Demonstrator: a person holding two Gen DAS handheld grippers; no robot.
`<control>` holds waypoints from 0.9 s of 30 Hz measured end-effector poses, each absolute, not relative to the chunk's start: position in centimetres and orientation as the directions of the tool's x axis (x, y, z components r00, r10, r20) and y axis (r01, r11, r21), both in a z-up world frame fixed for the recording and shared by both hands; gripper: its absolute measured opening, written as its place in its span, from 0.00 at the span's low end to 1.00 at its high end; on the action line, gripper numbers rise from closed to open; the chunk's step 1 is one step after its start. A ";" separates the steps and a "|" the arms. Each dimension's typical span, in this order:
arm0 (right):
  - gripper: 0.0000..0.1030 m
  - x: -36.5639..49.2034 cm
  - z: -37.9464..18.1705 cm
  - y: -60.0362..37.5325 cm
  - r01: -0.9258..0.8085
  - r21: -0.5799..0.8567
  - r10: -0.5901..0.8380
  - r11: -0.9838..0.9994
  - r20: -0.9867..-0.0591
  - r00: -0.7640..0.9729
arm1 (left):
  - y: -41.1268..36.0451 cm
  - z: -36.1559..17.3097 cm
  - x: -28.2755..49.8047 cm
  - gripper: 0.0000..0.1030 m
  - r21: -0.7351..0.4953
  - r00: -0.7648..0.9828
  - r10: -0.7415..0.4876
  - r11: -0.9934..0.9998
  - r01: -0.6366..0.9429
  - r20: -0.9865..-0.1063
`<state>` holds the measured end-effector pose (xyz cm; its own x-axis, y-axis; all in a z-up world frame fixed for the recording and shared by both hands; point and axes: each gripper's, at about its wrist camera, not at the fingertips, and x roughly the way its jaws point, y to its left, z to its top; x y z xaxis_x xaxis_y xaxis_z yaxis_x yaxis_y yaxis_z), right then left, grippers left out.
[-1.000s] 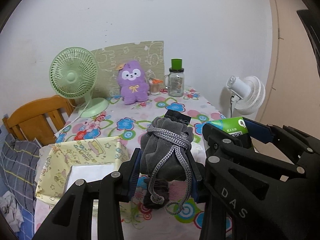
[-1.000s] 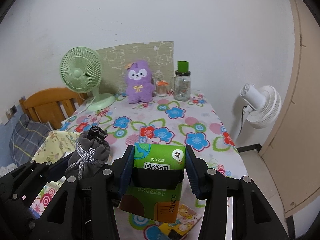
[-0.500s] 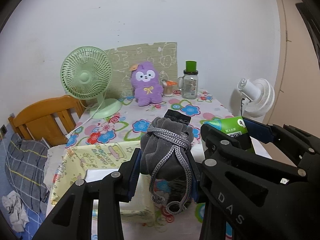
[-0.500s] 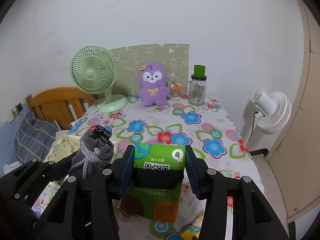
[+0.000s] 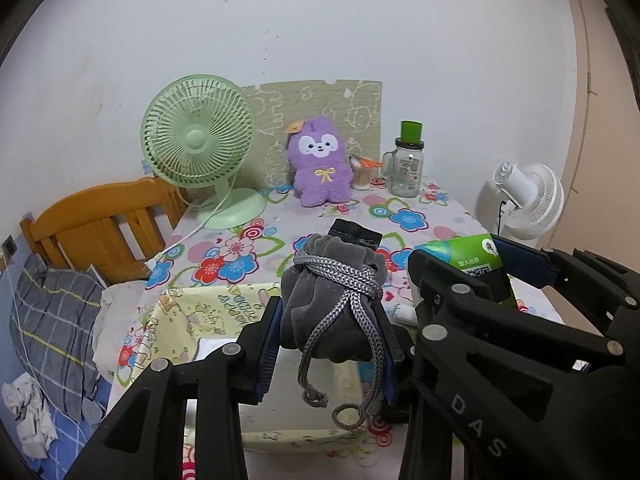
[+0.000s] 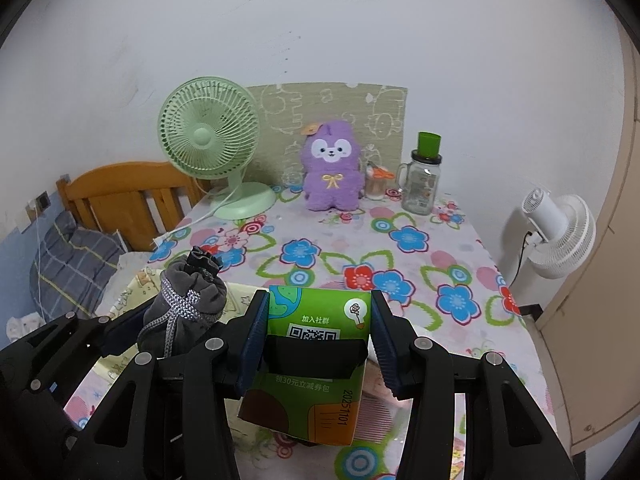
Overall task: Organize soft objects
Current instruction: 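Carry the pouch and green box over the yellow-green storage box with both tools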
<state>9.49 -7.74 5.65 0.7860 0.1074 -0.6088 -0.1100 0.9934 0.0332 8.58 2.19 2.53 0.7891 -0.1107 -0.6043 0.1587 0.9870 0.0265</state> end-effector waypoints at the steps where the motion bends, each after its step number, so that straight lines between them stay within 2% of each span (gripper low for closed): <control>1: 0.51 9.6 5.6 -7.4 -0.114 0.033 0.110 0.993 -0.610 0.785 | 2.6 2.4 8.7 0.41 0.022 0.788 -0.111 0.987 0.157 -0.606; 27: 0.51 15.3 2.2 -0.5 -0.205 0.089 0.209 0.975 -0.688 0.695 | 9.2 -2.4 13.6 0.42 0.024 0.707 -0.018 0.998 0.050 -0.707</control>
